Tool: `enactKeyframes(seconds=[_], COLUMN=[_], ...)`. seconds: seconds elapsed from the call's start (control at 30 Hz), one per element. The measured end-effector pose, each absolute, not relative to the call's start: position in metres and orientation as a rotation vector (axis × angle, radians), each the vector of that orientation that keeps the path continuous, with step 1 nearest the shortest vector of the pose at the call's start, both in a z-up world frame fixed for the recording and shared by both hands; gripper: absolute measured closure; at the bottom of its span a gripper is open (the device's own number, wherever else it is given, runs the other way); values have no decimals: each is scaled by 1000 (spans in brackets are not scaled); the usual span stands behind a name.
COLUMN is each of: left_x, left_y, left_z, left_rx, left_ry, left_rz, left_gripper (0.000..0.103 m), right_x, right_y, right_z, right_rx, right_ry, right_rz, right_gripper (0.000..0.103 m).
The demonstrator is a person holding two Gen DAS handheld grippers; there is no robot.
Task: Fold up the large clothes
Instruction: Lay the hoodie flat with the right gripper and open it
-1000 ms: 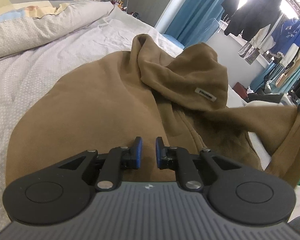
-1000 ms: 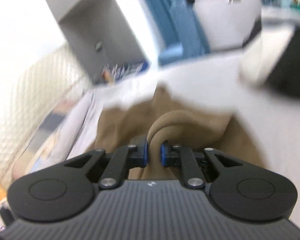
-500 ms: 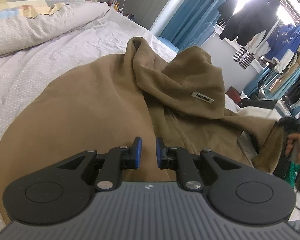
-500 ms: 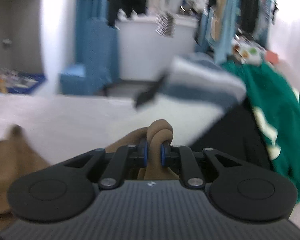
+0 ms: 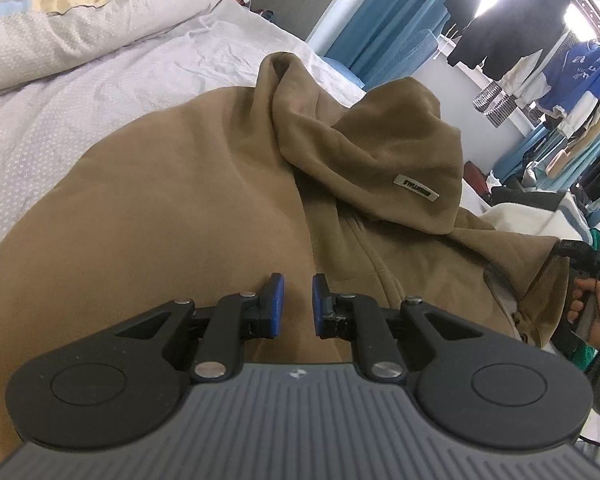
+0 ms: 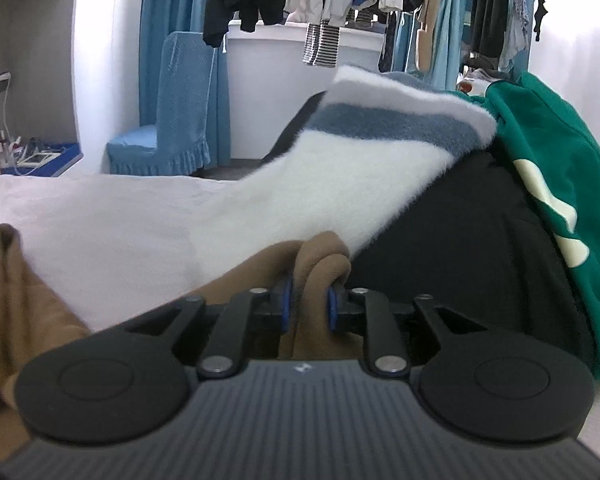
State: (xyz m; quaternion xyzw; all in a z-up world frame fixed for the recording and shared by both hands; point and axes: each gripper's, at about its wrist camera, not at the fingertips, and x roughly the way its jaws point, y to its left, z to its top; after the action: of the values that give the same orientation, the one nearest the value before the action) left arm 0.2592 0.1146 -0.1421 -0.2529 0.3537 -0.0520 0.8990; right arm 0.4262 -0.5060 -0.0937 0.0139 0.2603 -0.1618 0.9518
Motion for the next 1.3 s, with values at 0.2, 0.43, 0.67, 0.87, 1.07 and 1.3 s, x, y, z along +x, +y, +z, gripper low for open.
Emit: enactKeyframes(seconds=[0.2,0.43,0.67,0.87,1.07,1.3], left_x=[251,228,185,150,139,151], left_y=[112,101,82,68,54,39], left_z=[-138,-125,-117,-113,-116,-127], left_rx=[-513,-448,-354,-286,-193,-79], left_ry=[716,695,666,630,611,640], left_rz=[-122,-123,-95,-27,41,159], left_gripper=[73,56,53,45,37,36], right_x=[386,322,256,221,214,204], right_y=[-477,-395,-299,-249,-248,-251], right_z=[-54,13,36,11,-46,-94], right_rx=[71,96,270,299,256,191], right_ry=[488,421,493,555,615,703], right_rz=[-251,-26,233,359,351,304], right_gripper=[21,21,21,21,21,21])
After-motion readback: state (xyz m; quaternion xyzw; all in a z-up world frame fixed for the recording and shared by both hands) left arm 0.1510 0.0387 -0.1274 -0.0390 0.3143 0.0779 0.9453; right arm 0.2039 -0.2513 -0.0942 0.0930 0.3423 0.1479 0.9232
